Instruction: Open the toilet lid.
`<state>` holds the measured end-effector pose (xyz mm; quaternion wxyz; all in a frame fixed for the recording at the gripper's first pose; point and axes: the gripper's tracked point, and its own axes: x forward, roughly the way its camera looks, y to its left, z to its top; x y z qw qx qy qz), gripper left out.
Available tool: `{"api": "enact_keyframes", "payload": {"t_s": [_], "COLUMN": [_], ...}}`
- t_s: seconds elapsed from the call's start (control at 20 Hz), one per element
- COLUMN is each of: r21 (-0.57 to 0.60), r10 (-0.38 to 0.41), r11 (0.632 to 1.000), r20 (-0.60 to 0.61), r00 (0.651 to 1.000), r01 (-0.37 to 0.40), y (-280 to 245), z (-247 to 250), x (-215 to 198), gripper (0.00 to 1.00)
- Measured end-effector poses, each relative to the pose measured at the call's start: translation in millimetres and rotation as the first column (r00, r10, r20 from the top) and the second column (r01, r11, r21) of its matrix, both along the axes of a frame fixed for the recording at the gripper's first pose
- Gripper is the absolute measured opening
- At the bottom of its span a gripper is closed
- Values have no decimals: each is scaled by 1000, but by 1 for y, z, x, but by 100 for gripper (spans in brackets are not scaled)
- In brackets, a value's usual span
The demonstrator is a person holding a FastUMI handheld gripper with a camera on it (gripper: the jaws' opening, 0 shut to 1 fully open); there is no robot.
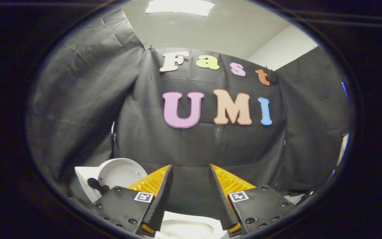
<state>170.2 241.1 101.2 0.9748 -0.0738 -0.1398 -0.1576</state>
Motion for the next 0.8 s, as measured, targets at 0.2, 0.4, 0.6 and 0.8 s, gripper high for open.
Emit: {"api": "enact_keyframes", "payload": {"t_s": [0.2,0.4,0.6,0.8], "r21": [10,22,48,66], "r10": [-38,-34,-40,25], "r11": [999,999,998,998], "r20": [-3,-58,-161,-165], "r00": [999,998,986,986], "r01": [38,35,49,-14], "y": [-40,-75,-116,-145], "z": [-2,-16,-41,-49], "x": [-18,-30,-44,-44], "gripper": [68,68,69,69]}}
